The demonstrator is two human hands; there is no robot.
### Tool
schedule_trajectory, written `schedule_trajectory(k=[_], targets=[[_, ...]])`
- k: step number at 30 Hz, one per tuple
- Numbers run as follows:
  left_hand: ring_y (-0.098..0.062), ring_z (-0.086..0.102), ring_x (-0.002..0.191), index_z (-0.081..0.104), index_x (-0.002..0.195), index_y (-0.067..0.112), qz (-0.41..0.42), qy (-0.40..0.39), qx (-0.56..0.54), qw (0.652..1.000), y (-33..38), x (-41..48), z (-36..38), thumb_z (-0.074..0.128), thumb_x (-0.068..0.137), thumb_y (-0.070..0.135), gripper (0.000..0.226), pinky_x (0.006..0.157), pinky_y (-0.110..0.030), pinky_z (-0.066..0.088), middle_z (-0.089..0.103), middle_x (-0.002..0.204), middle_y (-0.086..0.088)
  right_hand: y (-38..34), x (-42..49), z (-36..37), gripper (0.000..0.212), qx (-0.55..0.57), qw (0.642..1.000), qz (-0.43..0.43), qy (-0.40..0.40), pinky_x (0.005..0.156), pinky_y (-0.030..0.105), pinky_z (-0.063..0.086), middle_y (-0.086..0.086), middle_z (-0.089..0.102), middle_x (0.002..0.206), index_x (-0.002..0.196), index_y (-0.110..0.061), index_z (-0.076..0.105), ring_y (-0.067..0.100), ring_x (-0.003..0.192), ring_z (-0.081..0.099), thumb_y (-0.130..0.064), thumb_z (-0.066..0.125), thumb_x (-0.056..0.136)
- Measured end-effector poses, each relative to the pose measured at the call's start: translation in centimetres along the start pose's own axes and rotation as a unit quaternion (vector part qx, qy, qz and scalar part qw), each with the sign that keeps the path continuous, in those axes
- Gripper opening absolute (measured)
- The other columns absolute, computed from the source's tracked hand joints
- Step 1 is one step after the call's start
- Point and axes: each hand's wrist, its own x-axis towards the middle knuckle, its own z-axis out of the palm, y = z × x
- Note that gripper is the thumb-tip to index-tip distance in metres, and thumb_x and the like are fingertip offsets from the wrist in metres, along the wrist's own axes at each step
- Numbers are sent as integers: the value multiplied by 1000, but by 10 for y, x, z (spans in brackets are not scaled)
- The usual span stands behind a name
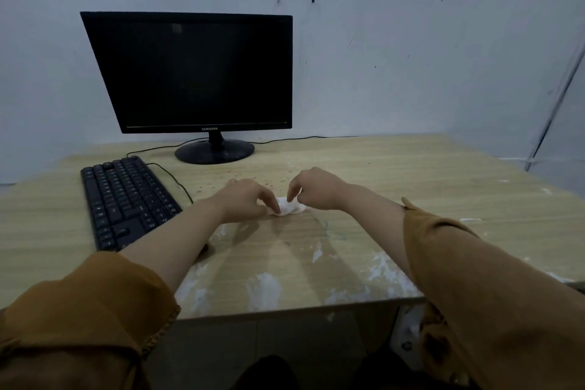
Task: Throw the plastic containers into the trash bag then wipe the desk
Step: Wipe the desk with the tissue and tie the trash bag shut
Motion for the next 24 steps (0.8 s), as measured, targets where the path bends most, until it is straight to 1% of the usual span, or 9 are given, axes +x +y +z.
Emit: schedule_trajectory(k=[2,4,7,11,13,16,18,22,24], targets=[[-11,53,113,69,100,37,-2,35,14,999,-3,0,-1,47,82,8,41,101,-37,34,67,114,17,-1,0,0,44,-6,1000,-3,-21,96,31,45,6,61,131,120,-13,66,22,121,55,1,42,86],[-13,48,117,66,105,40,-14,60,38,997,-5,1,-2,43,83,5,47,101,-37,29,65,117,16,-4,1,4,42,-37,997,-8,-74,94,32,44,8,59,133,129,-16,60,25,120,54,-7,42,91],[-13,45,124,63,112,44,-24,24,68,997,-8,4,1,39,86,6,52,103,-37,25,60,127,13,-9,7,15,44,-76,991,5,-112,84,29,42,10,60,128,134,-20,54,28,113,56,-15,42,93],[-14,40,131,55,122,48,-12,-7,147,989,-15,10,6,38,94,29,38,101,-39,24,54,136,3,-11,17,21,39,-77,987,14,-139,77,30,36,15,58,121,129,-9,52,25,93,50,-28,38,98],[-15,32,138,50,127,48,-5,-14,182,983,-19,14,8,34,96,38,37,105,-44,22,48,143,-1,-13,23,22,40,-77,985,13,-153,82,31,37,15,56,123,130,-10,48,29,103,52,-33,36,100],[-14,20,143,40,135,45,-9,-46,216,975,-22,22,11,33,99,30,40,111,-50,13,38,149,9,-15,36,25,42,-76,984,23,-157,93,35,39,15,49,134,137,-14,41,32,120,49,-33,36,100],[-16,16,145,33,140,42,-21,-67,229,971,-22,31,11,35,98,21,48,112,-52,9,33,151,13,-16,48,27,41,-72,985,35,-153,96,37,40,15,47,137,138,-14,39,33,122,48,-30,36,100],[-19,8,147,26,145,37,-43,-89,247,964,-19,51,8,32,100,21,49,114,-54,4,27,155,9,-9,76,28,47,-68,985,68,-145,101,40,43,15,49,139,143,-21,31,34,122,50,-17,40,97],[-20,6,147,22,147,33,-58,-109,258,958,-17,64,7,43,97,20,56,114,-55,2,24,156,6,-3,88,29,52,-67,985,78,-137,101,40,43,14,48,140,146,-24,26,34,122,51,-15,39,97]])
